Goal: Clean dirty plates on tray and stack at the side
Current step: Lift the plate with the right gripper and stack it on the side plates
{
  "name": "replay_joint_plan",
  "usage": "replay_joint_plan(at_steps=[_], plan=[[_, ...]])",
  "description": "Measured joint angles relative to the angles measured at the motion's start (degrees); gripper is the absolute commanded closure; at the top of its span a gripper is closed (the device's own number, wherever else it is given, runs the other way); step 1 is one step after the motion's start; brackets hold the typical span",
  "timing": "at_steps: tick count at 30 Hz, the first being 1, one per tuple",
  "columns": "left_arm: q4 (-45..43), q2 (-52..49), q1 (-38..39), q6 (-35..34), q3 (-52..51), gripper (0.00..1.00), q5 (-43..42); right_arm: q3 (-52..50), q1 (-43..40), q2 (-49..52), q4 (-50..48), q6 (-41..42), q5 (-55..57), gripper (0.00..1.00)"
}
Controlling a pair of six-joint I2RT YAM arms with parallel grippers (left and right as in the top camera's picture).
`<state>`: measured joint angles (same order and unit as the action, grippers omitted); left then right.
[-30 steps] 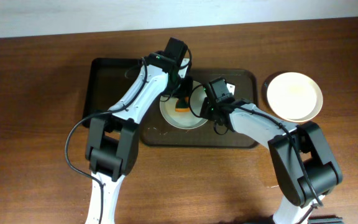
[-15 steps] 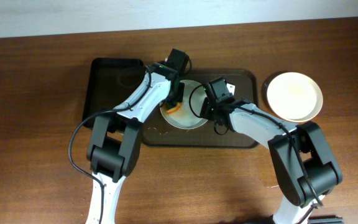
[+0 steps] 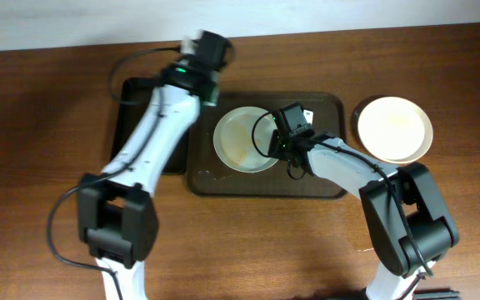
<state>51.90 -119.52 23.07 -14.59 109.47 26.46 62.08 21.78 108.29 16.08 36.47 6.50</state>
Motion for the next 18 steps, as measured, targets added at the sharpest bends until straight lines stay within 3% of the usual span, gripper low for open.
replay_joint_plan(at_steps=[5, 8, 12, 13, 14, 17, 18], plan=[[7.30, -3.89, -13.46, 0.46, 0.02, 1.00, -14.71, 0.44, -0.02, -1.33, 2.58, -9.40, 0.13, 0.96], [7.13, -8.68, -15.87, 2.51, -0.31, 0.99, -19.08, 3.32, 0.07, -6.34, 7.63, -17.22, 0.85, 0.96], [5.22, -12.68, -17.88, 3.28, -0.50, 1.00, -20.98, 7.63, 2.19, -12.28, 14.25, -26.69, 11.69, 0.96], [4.90, -13.27, -18.45, 3.28, -0.50, 0.96, -21.14, 8.31, 3.28, -12.81, 15.26, -28.09, 15.52, 0.96], [4.70, -13.57, -18.75, 3.28, -0.50, 0.81, -21.16, 8.66, 4.39, -12.94, 15.76, -28.87, 19.69, 0.96], [4.39, -14.08, -18.91, 3.82, -0.50, 0.64, -21.35, 10.25, 8.17, -13.00, 16.74, -30.05, 32.02, 0.96], [4.42, -14.10, -18.91, 3.93, -0.50, 0.39, -21.38, 11.08, 9.42, -13.00, 16.85, -30.27, 35.47, 0.96]])
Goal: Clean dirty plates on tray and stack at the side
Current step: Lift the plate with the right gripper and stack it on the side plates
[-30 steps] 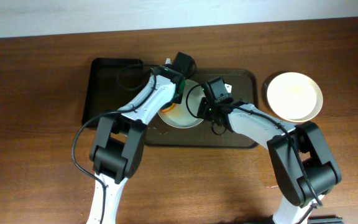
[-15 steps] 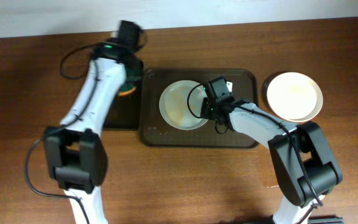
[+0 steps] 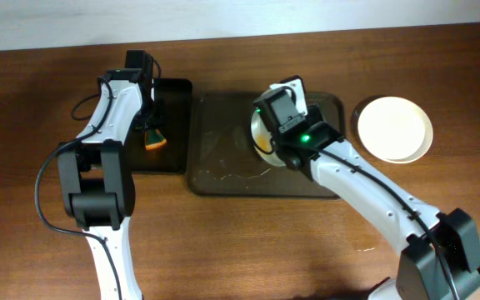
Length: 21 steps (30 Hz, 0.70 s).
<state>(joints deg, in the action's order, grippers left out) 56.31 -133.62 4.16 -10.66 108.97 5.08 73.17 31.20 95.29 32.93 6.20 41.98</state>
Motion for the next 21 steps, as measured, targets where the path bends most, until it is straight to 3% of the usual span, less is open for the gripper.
replay_joint_plan(at_steps=[1, 9, 15, 18, 21], plan=[[0.00, 0.00, 0.02, 0.28, 0.00, 0.00, -0.02, 0.68, 1.09, 0.00, 0.00, -0.22, 2.97, 0.96], [0.00, -0.02, 0.04, 0.37, 0.00, 0.00, -0.22, 3.32, 7.06, 0.00, -1.64, -7.82, 26.84, 0.96], [0.00, -0.02, 0.04, 0.37, 0.00, 0.00, -0.22, 3.34, 7.06, 0.00, -1.62, -9.29, 31.74, 0.96], [0.00, -0.02, 0.04, 0.37, 0.00, 0.00, -0.20, 3.76, 5.88, 0.00, 3.30, -1.81, 27.85, 0.96], [-0.02, -0.02, 0.04, 0.37, 0.00, 0.00, -0.22, 4.24, -3.17, -0.24, 11.89, 14.91, 9.40, 0.96]])
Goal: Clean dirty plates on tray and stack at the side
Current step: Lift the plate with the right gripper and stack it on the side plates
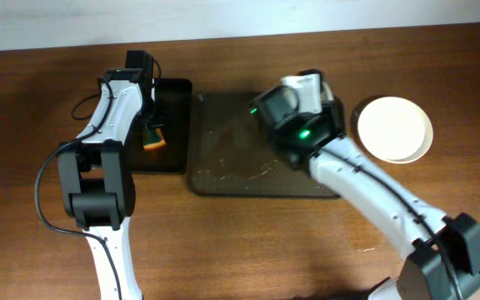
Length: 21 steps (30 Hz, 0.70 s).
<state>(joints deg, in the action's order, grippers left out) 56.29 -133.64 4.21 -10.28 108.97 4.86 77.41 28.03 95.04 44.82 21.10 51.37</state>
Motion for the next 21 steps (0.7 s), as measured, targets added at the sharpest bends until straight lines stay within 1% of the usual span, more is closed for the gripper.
replay_joint_plan(at_steps=[1, 2, 4, 5, 6, 7, 8, 9, 10, 12, 14, 20, 21], plan=[[0.00, 0.00, 0.00, 0.00, 0.00, 0.00, 0.00, 0.00, -3.82, -0.02, 0.22, 2.14, -6.43, 0.96], [0.00, 0.00, 0.00, 0.00, 0.00, 0.00, -0.02, 0.00, -9.66, -0.02, 0.22, 4.42, -14.34, 0.96], [0.00, 0.00, 0.00, 0.00, 0.00, 0.00, 0.00, 0.00, -19.34, -0.20, 0.07, 4.50, -27.85, 0.96], [0.02, 0.00, 0.00, 0.00, 0.00, 0.00, 0.00, 0.00, -27.17, -0.28, -0.28, 2.49, -39.56, 0.96], [0.00, 0.00, 0.00, 0.00, 0.00, 0.00, 0.00, 0.00, -31.85, -0.31, -0.37, -0.35, -48.43, 0.96], [0.00, 0.00, 0.00, 0.00, 0.00, 0.00, 0.02, 0.00, -34.38, -0.28, -0.31, -1.62, -52.02, 0.96], [0.00, 0.00, 0.00, 0.00, 0.00, 0.00, 0.02, 0.00, -44.22, -0.28, 1.05, -10.73, -71.73, 0.96], [0.02, 0.00, 0.00, 0.00, 0.00, 0.00, -0.04, 0.02, -49.53, -0.31, 2.69, -14.71, -79.56, 0.96], [0.02, 0.00, 0.00, 0.00, 0.00, 0.00, -0.02, -0.02, -54.21, -0.28, 3.21, -17.42, -83.93, 0.96], [0.02, 0.00, 0.00, 0.00, 0.00, 0.00, -0.02, -0.28, -62.66, -0.31, 2.12, -20.87, -87.95, 0.96], [0.02, 0.00, 0.00, 0.00, 0.00, 0.00, -0.02, -1.90, -66.93, -0.39, 0.15, -21.42, -87.36, 0.96], [0.00, 0.00, 0.00, 0.00, 0.00, 0.00, -0.02, -6.91, -67.80, -0.11, -7.10, -12.20, -75.03, 0.95], [0.00, 0.00, 0.00, 0.00, 0.00, 0.00, -0.02, -7.15, -67.80, 0.31, -8.57, -10.54, -73.26, 0.91]])
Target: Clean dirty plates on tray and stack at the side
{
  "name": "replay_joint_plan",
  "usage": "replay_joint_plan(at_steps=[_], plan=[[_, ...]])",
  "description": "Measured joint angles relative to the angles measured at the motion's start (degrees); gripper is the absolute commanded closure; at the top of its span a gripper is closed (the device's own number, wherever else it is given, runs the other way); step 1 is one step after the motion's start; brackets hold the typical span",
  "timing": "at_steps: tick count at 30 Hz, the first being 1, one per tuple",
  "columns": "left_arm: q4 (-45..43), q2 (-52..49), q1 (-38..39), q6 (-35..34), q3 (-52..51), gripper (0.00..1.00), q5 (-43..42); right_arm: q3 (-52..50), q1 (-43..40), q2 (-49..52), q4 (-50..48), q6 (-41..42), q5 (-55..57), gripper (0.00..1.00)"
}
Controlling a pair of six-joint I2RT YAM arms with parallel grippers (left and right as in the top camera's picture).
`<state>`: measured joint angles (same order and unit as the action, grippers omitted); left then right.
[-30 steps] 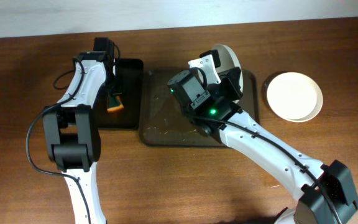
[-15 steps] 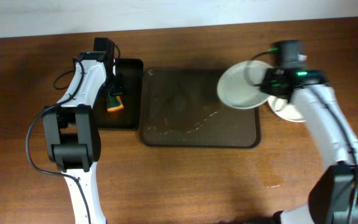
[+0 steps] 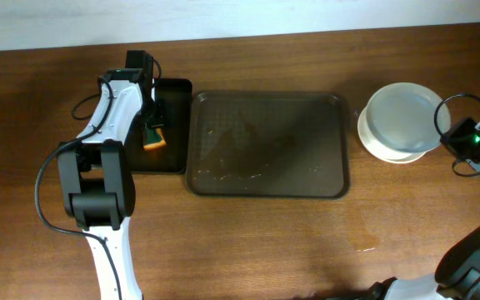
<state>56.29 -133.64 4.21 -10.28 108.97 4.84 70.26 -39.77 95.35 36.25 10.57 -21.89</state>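
The big brown tray (image 3: pixel 265 179) lies mid-table with no plate on it, only wet streaks and crumbs. To its right a pale plate (image 3: pixel 400 115) hovers level, blurred, just over a cream plate (image 3: pixel 382 148) resting on the table. My right gripper (image 3: pixel 447 133) is shut on the hovering plate's right rim. At the left, my left gripper (image 3: pixel 154 127) reaches down onto the small black tray (image 3: pixel 173 154), shut on an orange and green sponge (image 3: pixel 155 138).
The small black tray sits flush against the brown tray's left side. Cables trail from both arms, with a loop near the right gripper at the table's right edge. The back wall runs along the table's far edge.
My right gripper has carried the plate from above the brown tray's far right corner, where it was tilted, to a level position over the cream plate beside the tray. The left arm has not moved.
First the plate lay on the brown tray, with my left gripper at its far side and my right gripper at its right rim. Then the left gripper stood with the sponge on the black tray while the right held the plate tilted, then further right, now over the cream plate.
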Motion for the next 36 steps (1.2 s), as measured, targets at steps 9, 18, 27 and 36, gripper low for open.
replay_joint_plan(at_steps=[9, 18, 27, 36], plan=[[0.02, 0.00, 0.00, 0.00, 0.00, 0.00, 0.00, -0.02, 1.25, 4.57, -2.58, 6.36, -2.49, 0.49], [-0.02, 0.00, 0.00, 0.00, 0.00, 0.00, -0.02, -0.15, 3.21, -11.08, 25.77, 0.70, -15.54, 0.48], [-0.04, 0.00, 0.00, 0.00, 0.00, 0.00, 0.00, -13.70, 21.77, -22.88, 32.61, -6.01, -16.44, 0.34], [-0.02, 0.00, 0.00, 0.00, 0.00, 0.00, 0.00, -13.86, 32.37, -39.93, 35.91, -4.48, -16.61, 0.02]])
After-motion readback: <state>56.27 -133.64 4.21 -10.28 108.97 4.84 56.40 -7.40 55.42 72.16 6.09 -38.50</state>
